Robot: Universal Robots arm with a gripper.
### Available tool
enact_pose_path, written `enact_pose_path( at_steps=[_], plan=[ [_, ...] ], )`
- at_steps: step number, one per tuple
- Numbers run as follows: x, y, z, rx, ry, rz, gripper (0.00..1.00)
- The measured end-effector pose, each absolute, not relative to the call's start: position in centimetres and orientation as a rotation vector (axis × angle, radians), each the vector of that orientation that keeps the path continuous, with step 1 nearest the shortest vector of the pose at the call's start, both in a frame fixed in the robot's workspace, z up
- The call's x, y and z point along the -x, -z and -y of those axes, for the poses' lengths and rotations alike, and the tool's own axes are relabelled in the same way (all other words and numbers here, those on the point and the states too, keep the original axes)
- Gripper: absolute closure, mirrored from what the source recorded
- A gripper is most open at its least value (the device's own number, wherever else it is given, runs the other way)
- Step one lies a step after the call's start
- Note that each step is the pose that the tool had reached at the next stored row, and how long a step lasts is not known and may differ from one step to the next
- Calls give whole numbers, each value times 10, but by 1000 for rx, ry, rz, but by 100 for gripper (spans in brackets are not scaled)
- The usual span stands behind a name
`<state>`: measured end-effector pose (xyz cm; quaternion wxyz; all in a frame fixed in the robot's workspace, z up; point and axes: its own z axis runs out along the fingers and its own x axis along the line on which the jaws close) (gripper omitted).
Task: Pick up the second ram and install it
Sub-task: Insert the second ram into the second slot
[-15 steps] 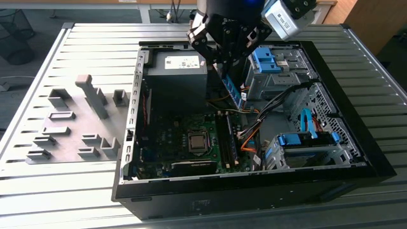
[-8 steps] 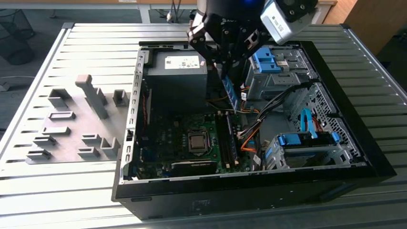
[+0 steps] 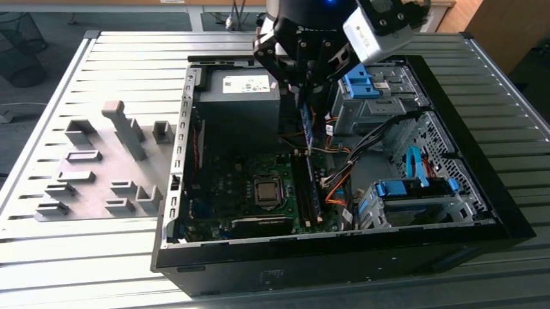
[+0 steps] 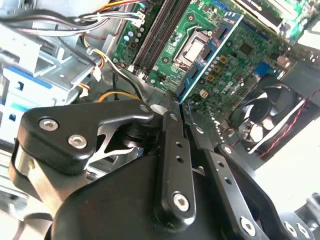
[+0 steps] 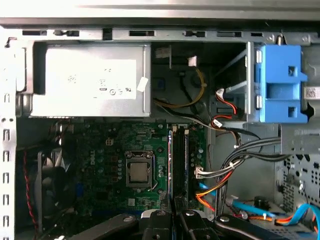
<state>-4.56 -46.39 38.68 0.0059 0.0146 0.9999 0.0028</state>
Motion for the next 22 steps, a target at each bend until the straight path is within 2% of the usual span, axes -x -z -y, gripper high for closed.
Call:
enact_pose_path(
  at_steps=[22],
  plan=[
    [46, -384, 464, -73, -8, -3129, 86]
  ],
)
